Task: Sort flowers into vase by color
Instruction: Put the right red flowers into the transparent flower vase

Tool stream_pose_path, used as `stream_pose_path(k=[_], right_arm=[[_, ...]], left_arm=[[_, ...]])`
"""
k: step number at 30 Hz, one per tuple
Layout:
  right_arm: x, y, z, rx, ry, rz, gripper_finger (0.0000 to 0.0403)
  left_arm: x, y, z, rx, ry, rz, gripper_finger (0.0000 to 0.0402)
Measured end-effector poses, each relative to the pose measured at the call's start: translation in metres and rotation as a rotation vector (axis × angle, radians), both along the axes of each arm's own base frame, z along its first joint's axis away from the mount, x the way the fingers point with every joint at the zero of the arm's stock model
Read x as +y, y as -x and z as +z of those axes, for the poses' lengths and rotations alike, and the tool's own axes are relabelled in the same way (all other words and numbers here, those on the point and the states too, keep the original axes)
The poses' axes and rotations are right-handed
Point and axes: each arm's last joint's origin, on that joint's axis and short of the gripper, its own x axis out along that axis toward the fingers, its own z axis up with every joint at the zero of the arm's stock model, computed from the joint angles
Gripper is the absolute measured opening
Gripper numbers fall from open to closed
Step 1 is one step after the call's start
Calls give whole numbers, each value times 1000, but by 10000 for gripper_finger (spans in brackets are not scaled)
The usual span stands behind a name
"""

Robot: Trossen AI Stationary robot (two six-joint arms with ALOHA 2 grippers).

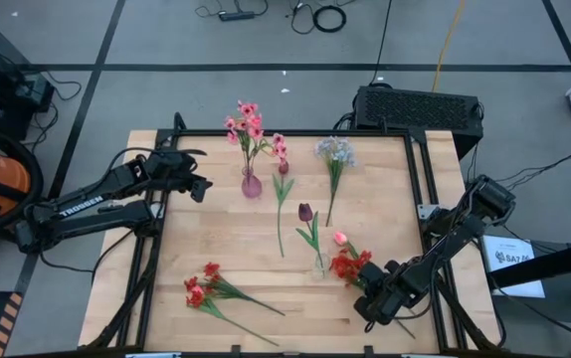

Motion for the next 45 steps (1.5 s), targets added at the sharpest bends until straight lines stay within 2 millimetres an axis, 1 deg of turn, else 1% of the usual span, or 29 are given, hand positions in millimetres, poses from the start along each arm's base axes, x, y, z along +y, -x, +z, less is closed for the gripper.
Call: stream_pose_path(k=[6, 11, 14, 19, 24, 27, 33, 39, 45], right_arm=[[-1, 4, 13, -46, -19, -21, 10], [-8, 12, 35, -94, -26, -28, 4], [-13, 17, 53, -183, -11, -43, 2], [-24, 34, 76, -248, -3, -83, 1], [-38, 52, 91, -265, 48, -111, 1], [-46, 59, 98, -306, 91, -125, 0], [-57, 64, 114, -514, 191, -151, 0], [-67, 65, 129, -752, 360, -152, 0], [-71, 64, 148, -941, 500, -137, 0]], left_arm=[[0, 0, 0, 6, 3, -1, 161], [-2, 2, -3, 36, 22, -1, 161], [-2, 3, -4, 46, 28, -1, 161], [-2, 3, -4, 46, 28, -1, 161], [-2, 3, -4, 46, 28, -1, 161], [-2, 3, -4, 45, 27, -1, 161], [-2, 3, -4, 44, 27, -1, 161], [-2, 3, -4, 43, 27, 0, 161], [-2, 3, -4, 43, 27, 0, 161]])
